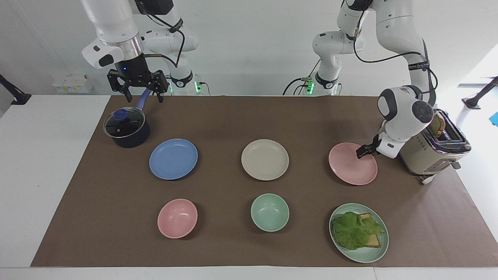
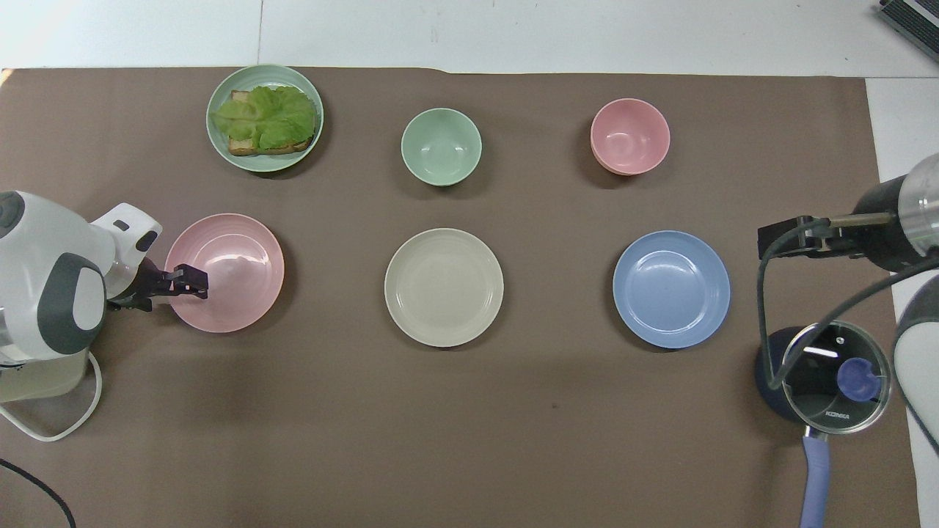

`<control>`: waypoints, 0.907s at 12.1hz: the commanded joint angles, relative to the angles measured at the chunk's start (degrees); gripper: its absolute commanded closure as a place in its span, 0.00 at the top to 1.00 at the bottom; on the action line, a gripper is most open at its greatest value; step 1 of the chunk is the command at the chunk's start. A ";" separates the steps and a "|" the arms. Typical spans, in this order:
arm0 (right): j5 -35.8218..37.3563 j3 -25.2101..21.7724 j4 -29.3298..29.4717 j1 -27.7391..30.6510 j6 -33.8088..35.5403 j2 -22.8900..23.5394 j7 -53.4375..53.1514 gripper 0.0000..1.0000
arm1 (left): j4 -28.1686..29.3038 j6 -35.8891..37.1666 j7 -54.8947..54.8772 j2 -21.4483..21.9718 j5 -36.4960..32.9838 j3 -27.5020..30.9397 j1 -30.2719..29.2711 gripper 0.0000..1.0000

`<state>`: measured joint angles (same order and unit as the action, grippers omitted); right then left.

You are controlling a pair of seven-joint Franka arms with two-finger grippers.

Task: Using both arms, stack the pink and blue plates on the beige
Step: 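Grasp the pink plate rim with the left gripper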

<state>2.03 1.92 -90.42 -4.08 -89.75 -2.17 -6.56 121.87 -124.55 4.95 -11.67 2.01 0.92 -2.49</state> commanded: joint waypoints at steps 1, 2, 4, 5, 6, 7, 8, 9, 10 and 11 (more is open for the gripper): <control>-1.77 0.19 -0.54 0.92 0.90 -0.90 1.81 1.00 | 1.01 -0.69 0.85 0.95 0.71 0.13 0.38 0.16; -1.77 0.19 -0.63 0.92 0.90 -0.90 1.81 1.00 | 0.39 0.18 0.41 0.86 0.62 0.13 0.39 0.00; -1.77 0.19 -0.63 0.92 0.90 -0.90 1.81 1.00 | -1.36 2.99 0.06 0.86 0.62 0.13 0.03 0.00; -1.77 0.19 -0.63 0.92 0.90 -0.90 1.81 1.00 | -1.89 4.05 0.06 0.95 0.62 0.13 0.03 0.00; -1.77 0.19 -0.63 0.92 0.90 -0.90 1.81 1.00 | -2.85 5.10 0.06 0.95 0.62 0.13 -0.05 0.00; -1.77 0.19 -0.63 0.92 0.90 -0.90 1.81 1.00 | -4.26 7.02 0.06 0.95 0.71 0.05 -0.23 0.00; -1.77 0.19 -0.63 0.92 0.90 -0.90 1.81 1.00 | -6.01 9.65 0.06 1.04 0.89 0.05 -0.14 0.00; -1.77 0.19 -0.63 0.92 0.90 -0.90 1.81 1.00 | -8.12 12.55 0.15 1.12 1.76 0.05 -0.14 0.00; -1.77 0.19 -0.63 0.92 0.90 -0.90 1.81 1.00 | -10.75 16.24 0.15 1.21 3.16 0.05 -0.14 0.00; -1.77 0.10 -0.63 0.92 0.90 -0.99 1.81 1.00 | -13.21 20.01 0.15 1.47 4.04 -0.13 0.12 0.00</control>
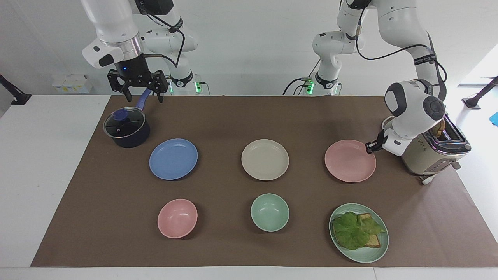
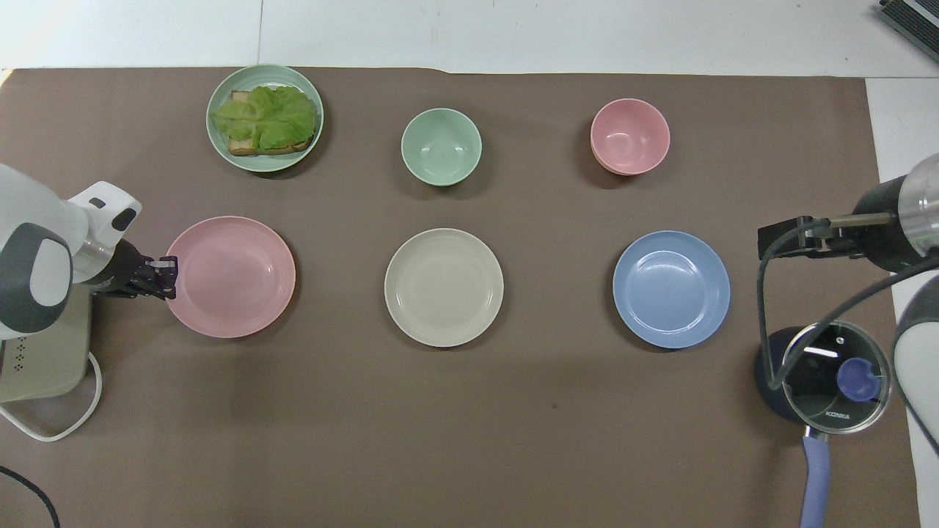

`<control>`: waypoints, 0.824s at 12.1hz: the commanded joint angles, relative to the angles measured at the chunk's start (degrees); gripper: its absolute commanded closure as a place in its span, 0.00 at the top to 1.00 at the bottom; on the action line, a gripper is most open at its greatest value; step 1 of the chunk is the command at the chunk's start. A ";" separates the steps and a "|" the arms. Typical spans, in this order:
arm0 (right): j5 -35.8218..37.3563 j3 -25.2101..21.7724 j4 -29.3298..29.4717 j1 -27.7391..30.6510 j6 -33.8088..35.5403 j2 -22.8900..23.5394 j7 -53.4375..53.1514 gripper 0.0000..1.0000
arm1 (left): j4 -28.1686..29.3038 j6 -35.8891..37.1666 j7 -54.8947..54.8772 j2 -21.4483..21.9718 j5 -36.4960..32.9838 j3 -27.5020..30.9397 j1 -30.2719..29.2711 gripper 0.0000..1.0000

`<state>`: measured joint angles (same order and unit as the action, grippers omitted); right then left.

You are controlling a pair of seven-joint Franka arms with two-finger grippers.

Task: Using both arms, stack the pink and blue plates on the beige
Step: 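Grasp the pink plate rim with the left gripper, then carry the pink plate with the left gripper onto the beige plate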

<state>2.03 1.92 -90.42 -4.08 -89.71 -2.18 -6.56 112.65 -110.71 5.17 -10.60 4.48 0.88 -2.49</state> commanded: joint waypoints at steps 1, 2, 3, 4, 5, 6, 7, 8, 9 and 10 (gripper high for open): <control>-1.77 0.19 -0.63 0.92 0.85 -0.90 1.81 1.00 | -6.37 9.78 0.01 0.67 2.19 -0.43 0.30 0.00; -1.77 0.19 -0.63 0.92 0.85 -0.99 1.81 1.00 | -8.48 12.68 0.54 0.76 3.85 -0.70 0.47 0.00; -1.77 0.19 -0.63 0.92 0.85 -1.08 1.81 1.00 | -9.20 13.84 0.71 1.02 6.04 -1.05 0.91 0.00; -1.77 0.10 -0.72 0.92 0.85 -1.08 1.81 1.00 | -9.03 13.59 0.80 1.54 7.46 -2.27 1.52 0.00; -1.77 0.10 -0.72 0.92 0.85 -1.08 1.81 1.00 | -8.86 13.07 1.85 1.64 8.43 -3.67 3.01 0.00; -1.77 0.10 -0.72 0.92 0.94 -1.08 1.81 1.00 | -8.85 12.72 4.99 1.64 9.05 -4.30 5.46 0.00; -1.77 0.10 -0.72 0.92 0.85 -1.08 1.81 1.00 | -8.59 11.23 7.55 1.72 9.58 -4.39 8.70 0.00; -1.77 0.10 -0.72 0.92 0.85 -1.08 1.81 1.00 | -8.33 9.30 9.49 1.81 10.10 -4.39 11.78 0.00; -1.77 0.10 -0.72 0.92 0.85 -1.08 1.81 1.00 | -8.15 7.72 13.33 1.99 10.98 -4.39 14.68 0.00; -1.77 0.10 -0.72 0.92 0.85 -1.08 1.81 1.00 | -7.98 5.53 16.42 1.99 11.68 -4.39 17.41 0.00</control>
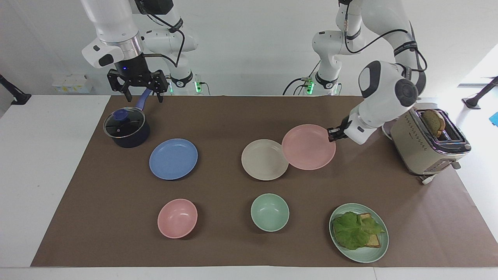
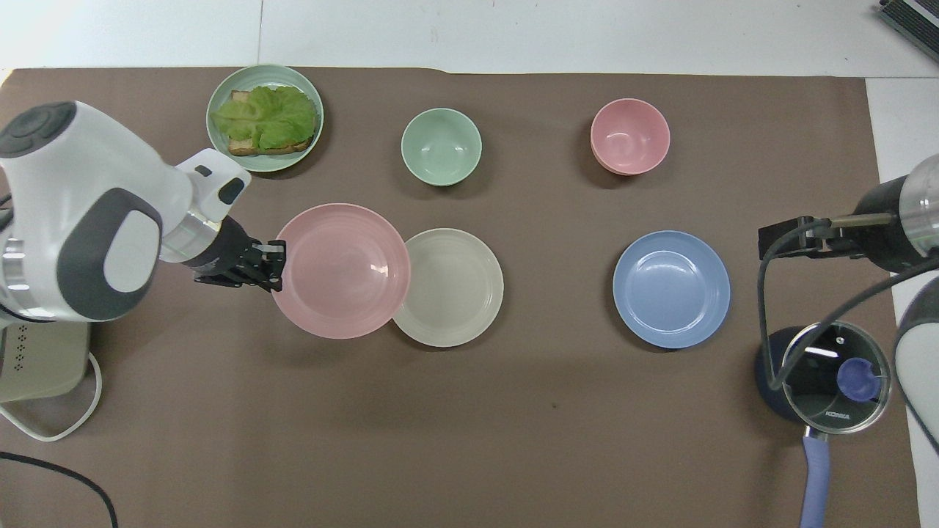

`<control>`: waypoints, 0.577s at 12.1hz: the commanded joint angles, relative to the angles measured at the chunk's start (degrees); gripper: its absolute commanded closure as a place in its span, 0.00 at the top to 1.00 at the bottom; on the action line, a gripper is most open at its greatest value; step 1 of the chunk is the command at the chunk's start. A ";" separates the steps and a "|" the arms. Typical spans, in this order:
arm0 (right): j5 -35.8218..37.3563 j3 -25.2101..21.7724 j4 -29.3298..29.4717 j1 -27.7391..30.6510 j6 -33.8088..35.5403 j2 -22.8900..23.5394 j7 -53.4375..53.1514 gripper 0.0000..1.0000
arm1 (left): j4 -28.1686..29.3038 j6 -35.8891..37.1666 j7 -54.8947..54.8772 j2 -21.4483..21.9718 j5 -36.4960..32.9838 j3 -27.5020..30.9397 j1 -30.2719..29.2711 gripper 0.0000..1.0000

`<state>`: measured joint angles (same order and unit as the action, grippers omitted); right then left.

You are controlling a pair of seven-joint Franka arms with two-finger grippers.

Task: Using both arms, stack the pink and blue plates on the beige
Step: 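Carry the pink plate with the left gripper onto the beige plate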

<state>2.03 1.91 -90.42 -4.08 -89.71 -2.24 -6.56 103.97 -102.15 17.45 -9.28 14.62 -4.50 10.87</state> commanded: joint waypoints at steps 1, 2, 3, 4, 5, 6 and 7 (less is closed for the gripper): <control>-1.77 0.20 -0.72 0.91 0.85 -1.02 1.81 1.00 | 1.66 -6.36 5.13 0.23 2.42 0.98 6.86 0.00; -1.77 0.11 -0.72 0.91 0.85 -1.02 1.81 1.00 | 3.06 -10.48 6.35 -0.12 3.30 1.07 9.23 0.00; -1.77 0.11 -0.72 0.91 0.85 -1.02 1.81 1.00 | 5.25 -13.74 7.24 -0.30 3.31 0.98 10.65 0.00; -1.85 0.11 -0.72 0.91 0.94 -1.10 1.81 1.00 | 7.19 -16.47 7.16 -0.74 3.31 0.98 11.53 0.00; -1.86 0.11 -0.80 0.91 0.94 -1.10 1.90 1.00 | 8.43 -19.20 7.16 -1.61 3.31 0.98 12.33 0.00; -1.86 0.11 -0.81 0.91 0.94 -1.10 1.81 1.00 | 9.40 -20.97 6.98 -1.62 3.31 0.98 12.42 0.00; -1.94 0.11 -0.72 0.91 0.94 -1.10 1.81 1.00 | 9.75 -21.07 6.81 -1.62 3.31 0.98 12.42 0.00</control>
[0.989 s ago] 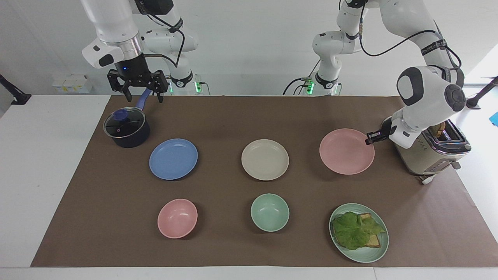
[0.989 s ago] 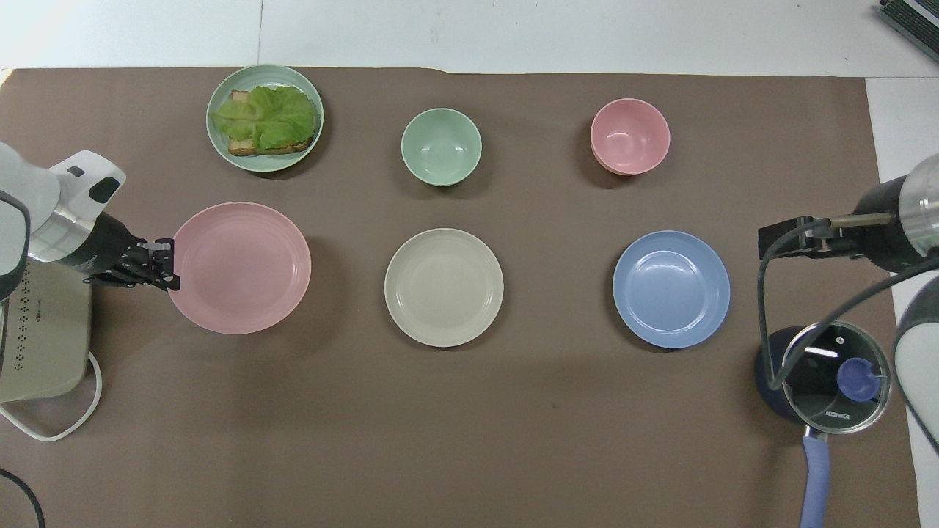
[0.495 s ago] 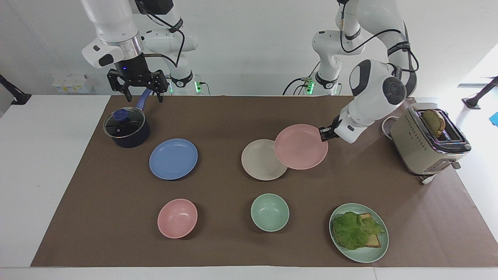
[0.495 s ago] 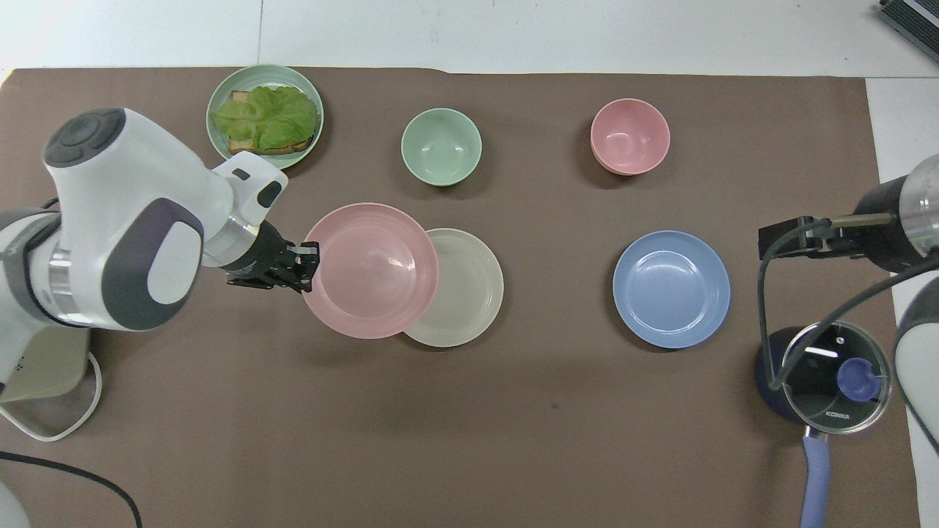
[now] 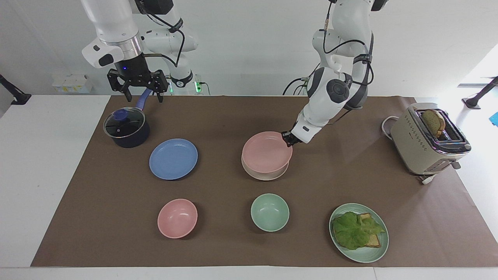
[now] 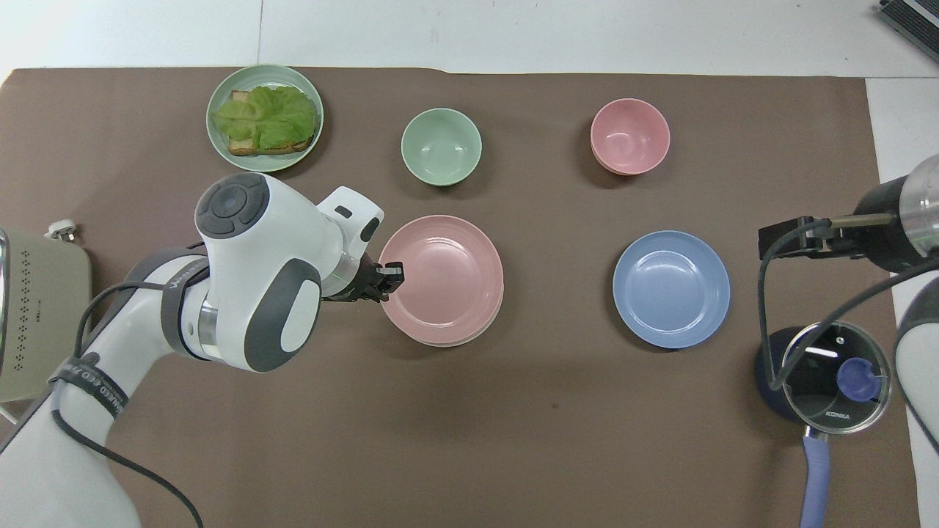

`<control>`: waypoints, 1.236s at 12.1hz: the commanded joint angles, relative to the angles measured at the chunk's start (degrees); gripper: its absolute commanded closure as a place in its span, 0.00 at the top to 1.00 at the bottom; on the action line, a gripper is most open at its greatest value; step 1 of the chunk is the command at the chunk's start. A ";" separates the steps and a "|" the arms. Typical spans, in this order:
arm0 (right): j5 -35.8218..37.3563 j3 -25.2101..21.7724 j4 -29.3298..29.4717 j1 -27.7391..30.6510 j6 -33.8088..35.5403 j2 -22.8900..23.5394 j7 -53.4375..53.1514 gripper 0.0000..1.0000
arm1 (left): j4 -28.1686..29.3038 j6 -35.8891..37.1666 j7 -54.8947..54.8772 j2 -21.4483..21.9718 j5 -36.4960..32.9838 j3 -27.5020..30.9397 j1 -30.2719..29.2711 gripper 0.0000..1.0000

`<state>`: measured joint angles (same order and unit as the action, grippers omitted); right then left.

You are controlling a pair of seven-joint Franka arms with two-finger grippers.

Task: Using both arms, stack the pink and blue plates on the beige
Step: 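Carry the pink plate with the left gripper onto the beige plate, then open the left gripper and lift it off the pink plate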

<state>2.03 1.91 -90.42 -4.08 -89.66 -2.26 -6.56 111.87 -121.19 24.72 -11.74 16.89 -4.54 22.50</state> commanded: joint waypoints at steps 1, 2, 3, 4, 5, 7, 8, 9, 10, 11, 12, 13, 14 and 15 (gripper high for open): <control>-2.29 0.11 -0.72 1.00 0.89 -1.08 1.90 1.00 | 1.86 -2.12 -0.55 0.93 1.04 1.11 0.87 0.00; -2.38 0.03 -0.80 1.00 0.89 -1.08 1.90 1.00 | 1.68 -2.12 -0.73 0.84 1.04 1.11 0.79 0.00; -2.38 0.11 -0.81 1.00 0.89 -1.08 1.81 1.00 | 1.59 -2.30 -0.90 0.84 1.04 1.11 0.79 0.78; -2.38 0.03 -0.81 1.00 0.80 -1.08 1.81 1.00 | 1.42 -2.30 -0.90 0.75 1.04 1.11 0.87 1.00; -2.38 0.11 -0.81 1.00 0.89 -1.08 1.81 1.00 | 1.16 -2.47 -1.16 0.66 0.95 1.11 0.87 1.00; -2.38 0.02 -0.80 1.00 0.80 -1.08 1.81 1.00 | -0.33 -1.52 -1.25 0.23 0.07 1.28 0.79 1.00; -2.38 0.11 -0.81 1.00 0.80 -1.08 1.81 1.00 | -0.43 -1.16 -2.39 0.40 -0.02 1.46 0.00 1.00; -2.38 0.11 -0.81 1.00 0.80 -1.08 1.81 1.00 | -0.69 0.15 -5.36 1.01 -0.11 2.16 -0.87 1.00; -2.38 0.03 -0.72 1.00 0.80 -1.08 1.81 1.00 | -2.43 2.42 -7.04 1.19 -1.85 2.69 -3.67 1.00; -2.38 0.11 -0.80 1.00 0.80 -1.08 1.81 1.00 | -5.06 4.97 -6.97 1.10 -4.65 2.78 -5.35 1.00; -2.47 0.11 -0.72 1.00 0.80 -0.99 1.90 1.00 | -7.18 6.47 -7.05 1.02 -6.77 2.87 -6.67 1.00; -2.99 0.03 -0.72 1.00 0.62 -1.08 1.90 1.00 | -9.37 8.14 -7.23 1.10 -9.48 2.95 -8.77 1.00; -3.08 0.02 -0.72 1.09 0.54 -0.99 1.99 1.00 | -11.66 10.16 -7.75 1.19 -12.56 2.87 -10.53 1.00; -3.08 -0.06 -0.72 1.18 0.19 -0.99 1.99 1.00 | -14.99 12.36 -9.06 1.19 -15.37 2.95 -11.42 1.00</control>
<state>0.91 1.81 -90.42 -4.04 -89.63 -2.28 -6.56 101.82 -113.33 17.01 -10.68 5.74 -1.25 12.74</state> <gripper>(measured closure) 0.000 0.000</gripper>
